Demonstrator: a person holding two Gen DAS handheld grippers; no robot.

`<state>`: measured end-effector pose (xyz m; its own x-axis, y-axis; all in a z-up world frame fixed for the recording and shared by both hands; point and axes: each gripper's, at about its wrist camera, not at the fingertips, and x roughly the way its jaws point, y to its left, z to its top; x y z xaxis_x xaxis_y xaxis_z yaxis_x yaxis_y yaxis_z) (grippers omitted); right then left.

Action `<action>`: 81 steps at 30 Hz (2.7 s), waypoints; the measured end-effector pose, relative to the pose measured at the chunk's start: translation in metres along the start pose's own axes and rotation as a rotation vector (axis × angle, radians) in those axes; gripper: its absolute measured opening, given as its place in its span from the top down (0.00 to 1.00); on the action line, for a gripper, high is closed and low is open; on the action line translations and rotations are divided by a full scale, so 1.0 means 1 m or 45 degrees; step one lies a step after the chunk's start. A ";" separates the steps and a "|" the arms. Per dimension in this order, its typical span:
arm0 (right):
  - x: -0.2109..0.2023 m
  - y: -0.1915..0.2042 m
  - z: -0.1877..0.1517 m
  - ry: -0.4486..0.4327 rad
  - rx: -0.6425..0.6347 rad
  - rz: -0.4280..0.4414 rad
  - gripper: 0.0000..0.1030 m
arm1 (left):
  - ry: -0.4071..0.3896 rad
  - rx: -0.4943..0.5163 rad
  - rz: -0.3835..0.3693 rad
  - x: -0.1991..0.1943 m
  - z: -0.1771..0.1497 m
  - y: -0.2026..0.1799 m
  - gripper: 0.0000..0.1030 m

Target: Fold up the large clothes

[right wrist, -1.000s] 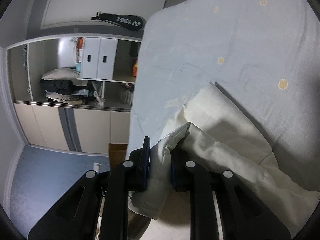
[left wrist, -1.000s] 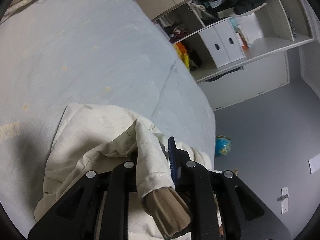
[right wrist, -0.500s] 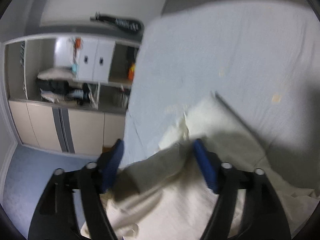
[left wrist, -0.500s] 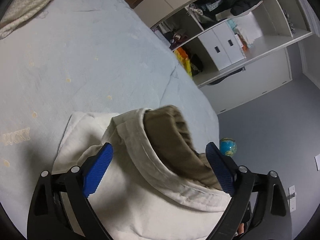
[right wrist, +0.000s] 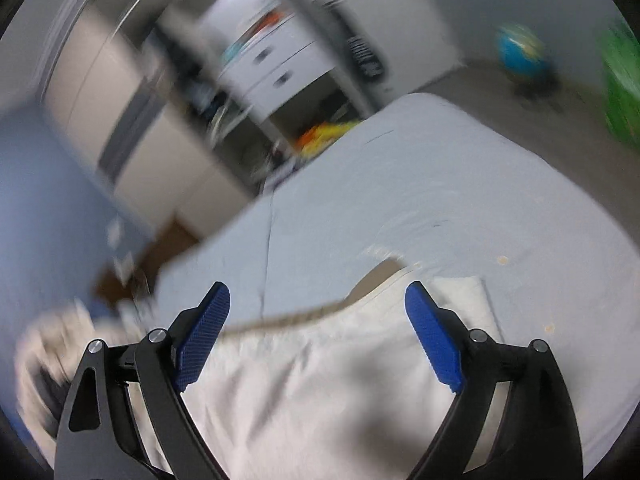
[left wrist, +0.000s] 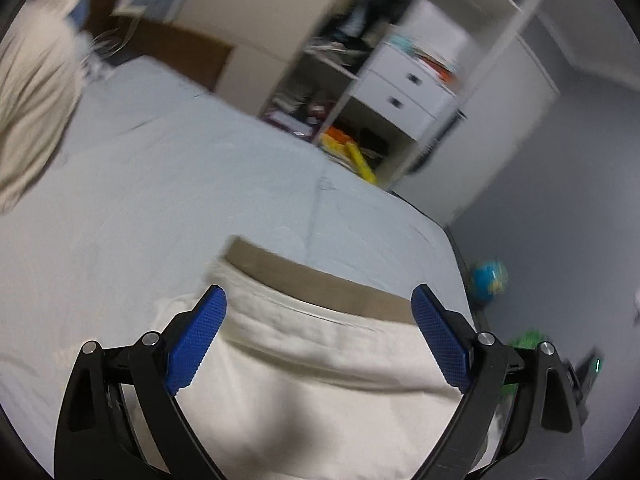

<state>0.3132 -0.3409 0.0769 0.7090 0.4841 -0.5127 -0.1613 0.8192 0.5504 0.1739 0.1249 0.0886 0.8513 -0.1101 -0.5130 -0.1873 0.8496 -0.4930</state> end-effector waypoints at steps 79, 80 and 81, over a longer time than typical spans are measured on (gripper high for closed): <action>0.014 0.060 -0.072 0.206 -0.343 -0.354 0.06 | 0.376 0.045 0.156 0.022 -0.053 0.035 0.09; 0.007 0.061 -0.076 0.206 -0.340 -0.354 0.06 | 0.373 0.038 0.155 0.014 -0.056 0.035 0.09; -0.004 0.062 -0.082 0.203 -0.333 -0.355 0.06 | 0.375 0.036 0.157 0.010 -0.058 0.036 0.08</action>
<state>0.2439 -0.2675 0.0591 0.6382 0.2577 -0.7254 -0.1618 0.9662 0.2009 0.1470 0.1243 0.0255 0.6435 -0.1467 -0.7513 -0.2632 0.8792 -0.3971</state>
